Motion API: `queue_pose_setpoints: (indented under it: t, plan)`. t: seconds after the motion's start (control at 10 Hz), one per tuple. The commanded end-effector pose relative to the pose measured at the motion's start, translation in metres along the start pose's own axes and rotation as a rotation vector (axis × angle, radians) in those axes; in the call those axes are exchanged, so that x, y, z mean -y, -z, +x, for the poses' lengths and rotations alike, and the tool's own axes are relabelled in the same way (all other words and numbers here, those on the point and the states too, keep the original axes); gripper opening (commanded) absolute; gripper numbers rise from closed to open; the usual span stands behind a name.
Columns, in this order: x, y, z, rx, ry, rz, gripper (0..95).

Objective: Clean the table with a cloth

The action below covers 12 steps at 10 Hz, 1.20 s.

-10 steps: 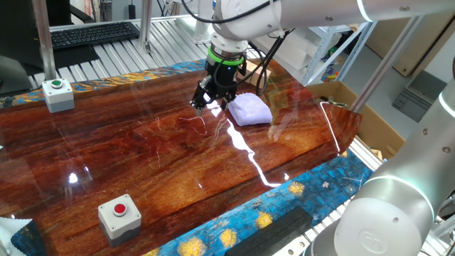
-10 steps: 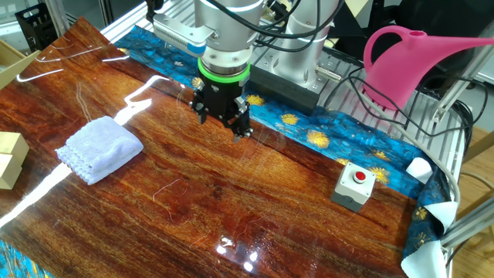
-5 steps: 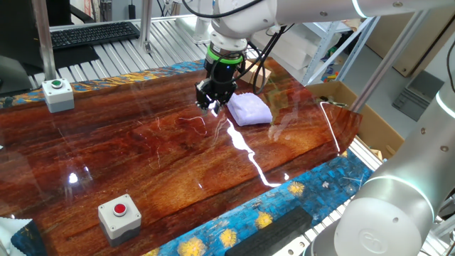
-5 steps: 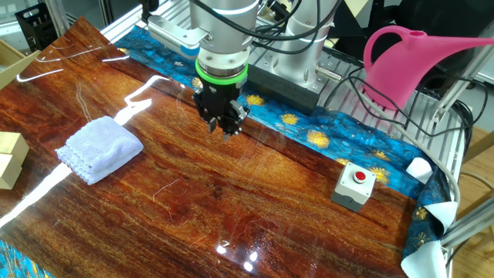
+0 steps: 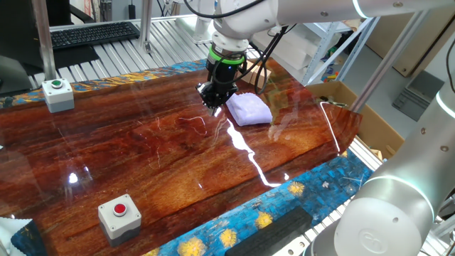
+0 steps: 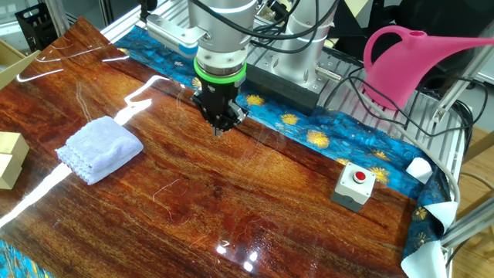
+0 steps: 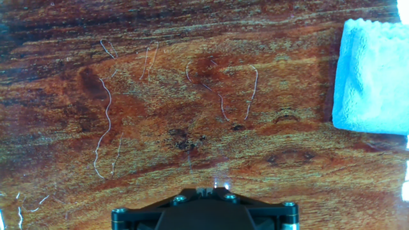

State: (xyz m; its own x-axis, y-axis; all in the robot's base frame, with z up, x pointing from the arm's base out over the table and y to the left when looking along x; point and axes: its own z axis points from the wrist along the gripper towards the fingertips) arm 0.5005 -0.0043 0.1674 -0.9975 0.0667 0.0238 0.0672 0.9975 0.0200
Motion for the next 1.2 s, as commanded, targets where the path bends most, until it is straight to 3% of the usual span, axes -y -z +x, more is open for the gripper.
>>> queue_pose_setpoints:
  t: [0.1,0.4,1.0,1.2]
  plan:
    - [0.0,0.0,0.0,0.001,-0.002,0.001,0.0]
    - [0.005,-0.002,-0.001,0.002,-0.003,0.002,0.0]
    - [0.046,-0.018,-0.006,-0.003,0.027,0.007,0.0]
    - [0.055,-0.023,-0.007,-0.022,0.012,0.004,0.0]
